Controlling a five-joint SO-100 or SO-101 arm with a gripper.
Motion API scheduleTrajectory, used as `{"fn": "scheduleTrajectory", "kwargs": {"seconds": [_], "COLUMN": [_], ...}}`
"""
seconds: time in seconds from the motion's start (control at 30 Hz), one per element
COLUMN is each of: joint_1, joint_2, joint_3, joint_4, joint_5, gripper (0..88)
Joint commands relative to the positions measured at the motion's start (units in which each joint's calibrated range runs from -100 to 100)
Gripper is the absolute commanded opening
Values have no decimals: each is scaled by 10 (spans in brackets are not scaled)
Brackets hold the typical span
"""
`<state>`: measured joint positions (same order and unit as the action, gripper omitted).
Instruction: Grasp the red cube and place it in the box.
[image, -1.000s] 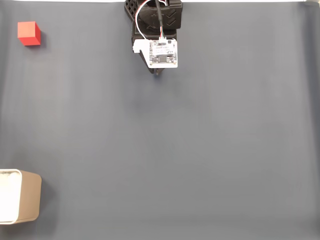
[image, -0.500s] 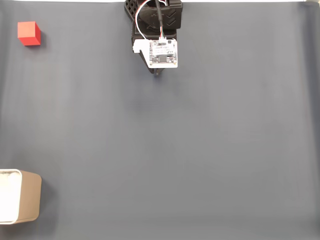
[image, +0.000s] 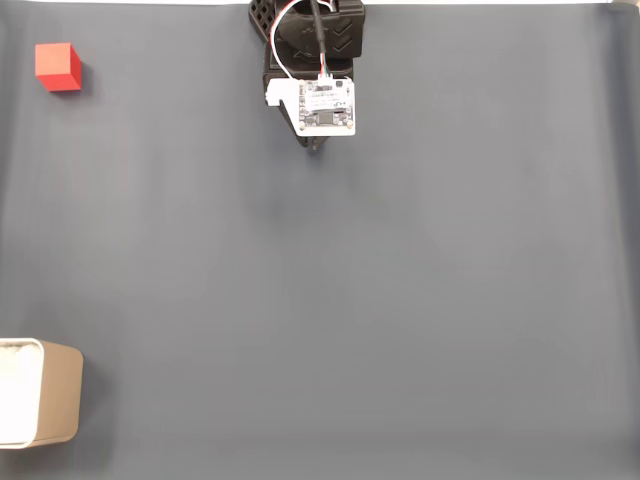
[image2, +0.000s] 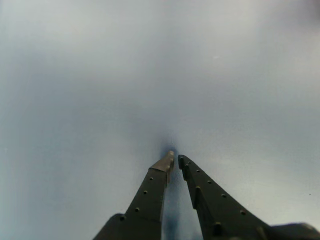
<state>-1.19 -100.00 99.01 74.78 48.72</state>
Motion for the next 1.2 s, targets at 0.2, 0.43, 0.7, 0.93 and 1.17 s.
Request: {"fn": "scheduleTrajectory", "kwargs": {"seconds": [0.2, 0.43, 0.7, 0.93, 1.17], "joint_1": [1, 1, 1, -4, -4], "joint_2": [1, 1, 1, 1, 1], "joint_3": [8, 8, 8, 8, 8], "joint_4": [10, 10, 10, 10, 2], "joint_5": [2, 2, 3, -6, -15], "gripper": [5, 5, 5, 0, 0]}}
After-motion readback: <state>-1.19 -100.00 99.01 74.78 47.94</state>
